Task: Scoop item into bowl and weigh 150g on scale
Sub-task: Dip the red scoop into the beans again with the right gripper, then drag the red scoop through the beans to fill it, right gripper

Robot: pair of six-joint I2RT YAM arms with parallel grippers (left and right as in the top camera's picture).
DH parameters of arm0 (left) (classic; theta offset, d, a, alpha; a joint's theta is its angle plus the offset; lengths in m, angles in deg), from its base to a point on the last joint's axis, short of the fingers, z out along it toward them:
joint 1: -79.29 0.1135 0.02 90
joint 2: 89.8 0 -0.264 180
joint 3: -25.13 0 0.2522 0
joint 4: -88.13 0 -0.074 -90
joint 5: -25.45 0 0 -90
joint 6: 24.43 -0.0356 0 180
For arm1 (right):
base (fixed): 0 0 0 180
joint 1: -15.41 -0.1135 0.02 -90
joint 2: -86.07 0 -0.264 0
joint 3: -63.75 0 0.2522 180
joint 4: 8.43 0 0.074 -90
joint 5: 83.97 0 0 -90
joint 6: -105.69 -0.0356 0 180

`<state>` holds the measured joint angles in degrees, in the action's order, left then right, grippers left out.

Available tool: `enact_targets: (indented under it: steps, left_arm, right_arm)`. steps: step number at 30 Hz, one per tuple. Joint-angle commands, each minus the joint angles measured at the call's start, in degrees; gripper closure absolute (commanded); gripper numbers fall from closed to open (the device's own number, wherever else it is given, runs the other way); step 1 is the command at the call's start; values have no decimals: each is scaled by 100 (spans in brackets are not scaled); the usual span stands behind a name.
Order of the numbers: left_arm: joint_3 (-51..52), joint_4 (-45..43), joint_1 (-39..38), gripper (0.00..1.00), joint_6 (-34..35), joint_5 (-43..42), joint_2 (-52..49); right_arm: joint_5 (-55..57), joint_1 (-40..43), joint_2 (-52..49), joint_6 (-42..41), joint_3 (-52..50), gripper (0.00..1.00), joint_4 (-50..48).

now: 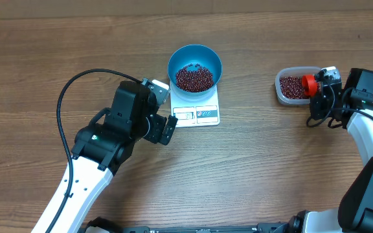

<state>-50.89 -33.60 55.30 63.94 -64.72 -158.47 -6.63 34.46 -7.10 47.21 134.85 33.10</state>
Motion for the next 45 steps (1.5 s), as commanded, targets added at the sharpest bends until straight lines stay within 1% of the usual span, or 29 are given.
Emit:
enact_targets:
  steps: [1, 8, 21, 27, 29, 32, 41, 45]
  left_arm:
    - [22, -17, -15, 1, 52, 44, -33]
    - [22, -17, -15, 0, 52, 44, -33]
    - [22, -17, -15, 1, 52, 44, -33]
    - [22, -17, -15, 1, 52, 44, -33]
    - [22, -17, -15, 0, 52, 44, -33]
    - [22, -17, -15, 0, 52, 44, -33]
    - [22, -17, -15, 0, 52, 44, -33]
    - [22, -17, -15, 1, 52, 44, -33]
  right_arm:
    - [-96, -46, -116, 2, -179, 96, 52]
    - [-118, -116, -116, -17, -179, 96, 164]
    - [-114, -715, -116, -15, -179, 96, 197]
    - [-116, -846, -116, -24, -179, 96, 291]
    - [-116, -844, -116, -151, -179, 96, 315]
    - [-278, -844, -116, -304, -179, 96, 369]
    - [-1167, -844, -116, -321, -179, 96, 426]
    - [-1316, -839, -116, -326, -179, 96, 426]
